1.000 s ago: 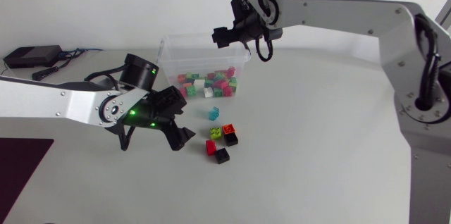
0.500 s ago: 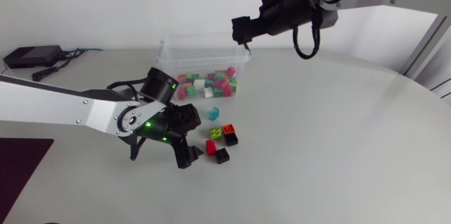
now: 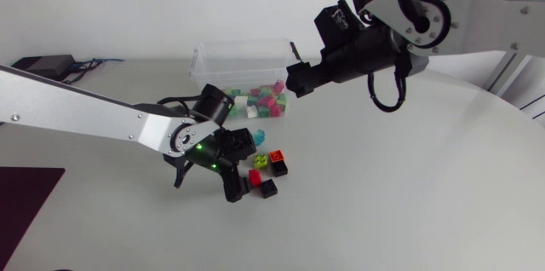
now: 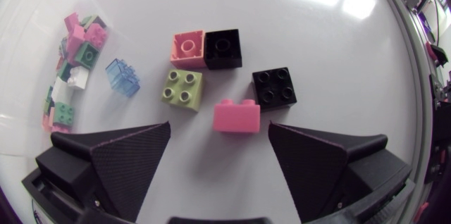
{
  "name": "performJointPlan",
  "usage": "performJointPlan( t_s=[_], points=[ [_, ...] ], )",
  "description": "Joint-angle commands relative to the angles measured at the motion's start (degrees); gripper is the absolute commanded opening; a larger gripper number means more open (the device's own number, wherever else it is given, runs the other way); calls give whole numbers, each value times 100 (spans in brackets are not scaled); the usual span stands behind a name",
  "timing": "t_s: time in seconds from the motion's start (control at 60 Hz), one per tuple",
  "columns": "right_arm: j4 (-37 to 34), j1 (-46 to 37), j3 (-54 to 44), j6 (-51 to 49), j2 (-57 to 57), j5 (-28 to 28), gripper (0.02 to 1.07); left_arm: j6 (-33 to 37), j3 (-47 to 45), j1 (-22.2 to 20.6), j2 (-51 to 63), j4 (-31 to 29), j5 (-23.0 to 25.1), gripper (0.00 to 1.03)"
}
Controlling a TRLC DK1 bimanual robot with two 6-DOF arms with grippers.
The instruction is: Place the duplo bricks in the container
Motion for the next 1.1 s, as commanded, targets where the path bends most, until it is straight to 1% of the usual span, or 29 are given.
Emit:
performJointPlan(
  t_s=[0.0, 0.067, 0.133, 0.2, 0.317, 0.433, 0.5, 0.583, 0.633, 0.683, 0.75, 0.767, 0.95, 1.017, 1.083],
  points=[
    [34, 90, -234, -29, -134, -9, 102, 74, 204, -59, 221, -90, 54, 96],
    [52, 134, -339, -20, -196, -9, 102, 56, 310, -59, 318, -178, 124, 91],
    [61, 152, -410, -20, -248, -17, 102, 48, 363, -68, 379, -222, 177, 91],
    [52, 187, -498, -3, -319, -17, 102, 12, 442, -68, 476, -257, 177, 84],
    [52, 293, -665, 6, -459, -9, 102, -14, 521, -68, 555, -284, 212, 77],
    [43, 398, -849, 68, -600, -9, 102, -58, 547, -68, 564, -301, 221, 77],
    [-71, 512, -919, 85, -661, -17, 102, -67, 574, -68, 573, -328, 256, 60],
    [-300, 679, -963, 199, -670, -26, 102, -76, 582, -50, 582, -381, 327, 50],
    [-405, 794, -999, 226, -644, -61, 102, -84, 582, -50, 608, -389, 335, 38],
    [-484, 864, -1043, 287, -635, -61, 102, -93, 582, -50, 626, -416, 335, 29],
    [-590, 925, -1086, 322, -609, -96, 102, -102, 574, -50, 652, -451, 379, 22],
    [-625, 934, -1086, 331, -582, -176, 102, -102, 582, -50, 661, -477, 379, 20],
    [-1135, 820, -1034, 402, -160, -501, 102, -84, 538, 11, 617, -706, 494, 20],
    [-1381, 820, -963, 410, 15, -501, 102, -67, 503, 99, 476, -802, 511, 20],
    [-1460, 829, -911, 472, 182, -501, 102, -67, 433, 196, 318, -829, 537, 20]
  ],
)
